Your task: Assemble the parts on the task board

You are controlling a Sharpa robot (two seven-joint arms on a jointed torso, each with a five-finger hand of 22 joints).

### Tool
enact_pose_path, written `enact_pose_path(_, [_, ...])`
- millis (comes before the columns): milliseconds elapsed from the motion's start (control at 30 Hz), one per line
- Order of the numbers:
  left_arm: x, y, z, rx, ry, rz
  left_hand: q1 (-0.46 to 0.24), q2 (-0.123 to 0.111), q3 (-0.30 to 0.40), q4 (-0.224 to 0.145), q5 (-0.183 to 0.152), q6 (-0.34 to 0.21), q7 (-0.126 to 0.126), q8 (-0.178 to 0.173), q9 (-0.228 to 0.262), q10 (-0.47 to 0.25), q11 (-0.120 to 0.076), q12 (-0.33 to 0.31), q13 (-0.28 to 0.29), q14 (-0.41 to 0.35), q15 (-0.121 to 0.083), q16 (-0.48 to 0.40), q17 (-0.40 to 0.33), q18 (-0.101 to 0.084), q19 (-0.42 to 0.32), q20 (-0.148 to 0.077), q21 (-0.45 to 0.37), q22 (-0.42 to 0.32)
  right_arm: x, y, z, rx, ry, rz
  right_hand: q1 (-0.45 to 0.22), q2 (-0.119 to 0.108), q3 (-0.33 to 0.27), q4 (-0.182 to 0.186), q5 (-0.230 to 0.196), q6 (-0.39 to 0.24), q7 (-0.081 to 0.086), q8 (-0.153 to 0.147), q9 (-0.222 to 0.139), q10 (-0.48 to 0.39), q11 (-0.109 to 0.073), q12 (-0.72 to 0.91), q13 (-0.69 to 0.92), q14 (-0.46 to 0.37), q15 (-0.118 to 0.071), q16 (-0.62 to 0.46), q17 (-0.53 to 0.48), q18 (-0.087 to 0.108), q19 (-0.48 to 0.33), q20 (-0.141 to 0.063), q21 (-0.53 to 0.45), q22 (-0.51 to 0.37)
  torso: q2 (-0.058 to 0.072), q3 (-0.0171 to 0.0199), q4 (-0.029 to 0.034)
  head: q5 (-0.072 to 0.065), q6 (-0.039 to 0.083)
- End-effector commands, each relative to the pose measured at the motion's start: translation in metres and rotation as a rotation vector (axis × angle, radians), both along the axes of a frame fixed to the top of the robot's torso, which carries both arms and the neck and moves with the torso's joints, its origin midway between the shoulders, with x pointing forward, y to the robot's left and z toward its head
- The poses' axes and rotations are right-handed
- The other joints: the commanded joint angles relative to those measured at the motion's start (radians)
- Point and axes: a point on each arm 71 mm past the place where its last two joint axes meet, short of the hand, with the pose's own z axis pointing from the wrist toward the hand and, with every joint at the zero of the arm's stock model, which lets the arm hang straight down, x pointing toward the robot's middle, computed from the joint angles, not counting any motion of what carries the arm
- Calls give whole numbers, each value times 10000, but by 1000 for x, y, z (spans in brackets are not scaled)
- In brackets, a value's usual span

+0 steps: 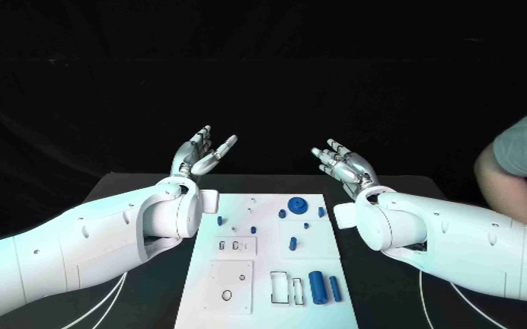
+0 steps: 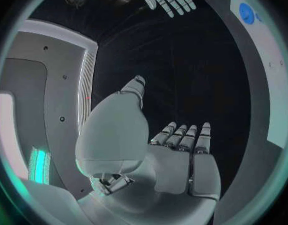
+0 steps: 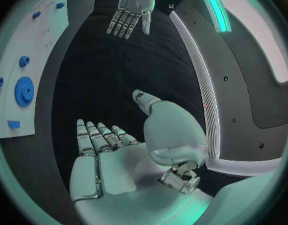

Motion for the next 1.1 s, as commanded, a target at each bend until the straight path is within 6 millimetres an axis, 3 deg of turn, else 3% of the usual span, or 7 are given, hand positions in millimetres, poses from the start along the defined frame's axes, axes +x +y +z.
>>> enact_pose_path(33, [0, -5, 2, -145, -220, -541, 596, 170, 206, 151, 66, 325, 1248, 129, 66, 258, 235, 93, 50, 254, 219, 110, 67, 251, 69, 185, 83, 37, 0, 11, -1, 273, 399, 1984, 1362, -142, 518, -792, 99, 1446, 1770, 505, 390, 1911, -30, 387, 209, 2005, -120, 551, 361, 366, 1204, 73, 552, 272, 2, -2, -1, 0, -1])
enact_pose_path(233, [0, -5, 2, -145, -220, -541, 818, 773, 726, 104, -65, 1924, 1559, 618, 388, 2102, 613, 424, 248, 2496, 502, 812, 520, 133, 1526, 215, 751, 394, 2, 10, -1, 202, 549, 2545, 2107, -462, 754, -1586, 194, 4104, 1722, 1440, 1033, 5561, -292, 1117, 477, 5318, -526, 1544, 909, 780, 3585, 40, 1572, 761, 2, -2, -1, 0, -1])
enact_pose_path(300, [0, -5, 2, -145, -220, -541, 873, 928, 887, 78, -108, 2990, 1617, 986, 609, 3596, 723, 739, 374, 4056, 335, 1357, 821, 242, 3169, 193, 1480, 754, 3, 10, -1, 197, 561, 2585, 2231, -567, 837, -1784, 142, 4990, 1665, 1724, 1213, 6802, -397, 1262, 485, 6247, -666, 1785, 1027, 932, 4649, 32, 2030, 955, 2, -2, -1, 0, -1])
enact_pose_path(367, [-2, 17, 9, -196, -398, -575, 1018, 962, 1035, 53, -134, 4358, 1547, 1484, 899, 5363, 602, 1099, 495, 6171, 98, 2122, 1225, 524, 4951, 164, 2309, 1113, 16, -5, 24, -3631, -3003, 2560, 2290, -627, 930, -1909, 126, 5533, 1628, 1859, 1300, 7202, -467, 1188, 444, 6527, -740, 1808, 1028, 1012, 4842, 29, 2124, 961, 288, -56, 38, 20, -25])
enact_pose_path(467, [-4, 19, 12, -242, -426, -694, 1161, 915, 1258, 36, -148, 6256, 1374, 2167, 1282, 7477, 331, 1475, 535, 7292, -243, 2539, 1442, 914, 5865, 144, 2772, 1217, 19, -6, 28, -4312, -3431, 2706, 2316, -728, 1102, -2046, 113, 6527, 1513, 2112, 1453, 7815, -605, 1116, 434, 7061, -909, 1913, 1055, 1172, 5232, 14, 2334, 1006, 370, -76, 46, -7, -19])
enact_pose_path(833, [-16, 21, 27, -365, -572, -1453, 1278, 568, 1708, 20, -188, 7034, 1126, 2356, 1355, 8790, 1, 1324, 517, 8519, -618, 2868, 1892, 1004, 6814, -56, 3210, 1227, 25, -5, 41, -6311, -4143, 3341, 2112, -1088, 1469, -2149, -9, 7630, 1212, 2228, 1479, 9060, -934, 740, 449, 8195, -1256, 2084, 1109, 1304, 5969, -168, 2813, 1121, 780, -127, 73, -38, 48])
enact_pose_path(1100, [-31, 17, 40, -502, -754, -2294, 666, 261, 1229, 47, -237, 7146, 1110, 2333, 1356, 9069, -33, 1137, 533, 8688, -671, 2884, 2121, 1002, 7242, -187, 3438, 1251, 26, 3, 48, -8723, -4815, 4165, 2062, -1418, 1426, -2192, 28, 8194, 905, 2394, 1573, 9974, -1265, 555, 492, 9340, -1674, 2454, 1506, 1300, 6872, -597, 3547, 1434, 1116, -185, 198, -98, 72])
